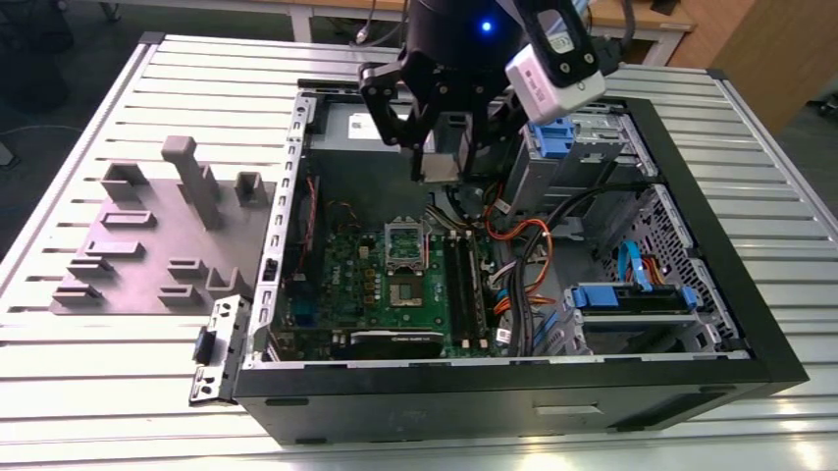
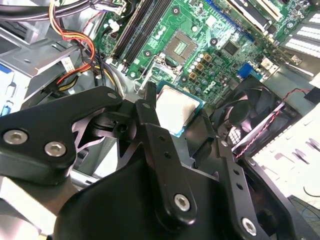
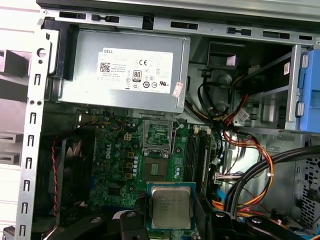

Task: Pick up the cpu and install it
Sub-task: 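Place the cpu into insertion slot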

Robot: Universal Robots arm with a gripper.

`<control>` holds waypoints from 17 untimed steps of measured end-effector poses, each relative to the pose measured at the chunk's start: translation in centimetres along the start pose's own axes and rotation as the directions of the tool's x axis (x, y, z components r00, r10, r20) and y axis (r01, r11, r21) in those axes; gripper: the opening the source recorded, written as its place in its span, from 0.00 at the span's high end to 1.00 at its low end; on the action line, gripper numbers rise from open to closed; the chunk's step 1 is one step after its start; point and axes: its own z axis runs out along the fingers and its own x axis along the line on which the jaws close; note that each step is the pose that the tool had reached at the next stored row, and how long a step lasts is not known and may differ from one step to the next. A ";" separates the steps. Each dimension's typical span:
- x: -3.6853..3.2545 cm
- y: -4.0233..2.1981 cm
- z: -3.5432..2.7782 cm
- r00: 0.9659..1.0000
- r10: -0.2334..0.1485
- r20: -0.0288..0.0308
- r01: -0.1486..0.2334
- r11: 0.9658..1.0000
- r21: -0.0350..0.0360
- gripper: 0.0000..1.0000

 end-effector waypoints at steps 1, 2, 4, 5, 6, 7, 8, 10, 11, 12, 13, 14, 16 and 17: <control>0.02 0.00 0.04 1.000 0.000 0.000 0.000 1.000 0.000 0.53; 0.02 0.00 0.09 1.000 0.001 0.000 -0.001 1.000 0.000 0.53; 0.03 0.00 0.12 1.000 0.001 0.000 -0.001 1.000 0.000 0.53; 0.03 -0.01 0.12 1.000 0.001 0.000 -0.001 1.000 0.000 0.53; 0.03 0.00 0.16 1.000 0.001 0.000 -0.001 1.000 0.000 0.53; 0.03 -0.01 0.19 1.000 0.001 0.000 -0.001 1.000 0.000 0.53; 0.03 -0.01 0.19 1.000 0.001 0.000 -0.001 1.000 0.000 0.53; 0.03 -0.01 0.19 1.000 0.001 0.000 -0.001 1.000 0.000 0.53; 0.03 0.00 0.19 1.000 0.001 0.000 -0.001 1.000 0.000 0.53; 0.03 0.00 0.19 1.000 0.001 0.000 -0.001 1.000 0.000 0.53; 0.03 -0.01 0.19 1.000 0.001 0.000 -0.001 1.000 0.000 0.53; 0.03 0.00 0.19 1.000 0.001 0.000 -0.001 1.000 0.000 0.53; 0.03 0.00 0.19 1.000 0.001 0.000 -0.001 1.000 0.000 0.53; 0.03 -0.01 0.20 1.000 0.001 0.000 -0.001 1.000 0.000 0.53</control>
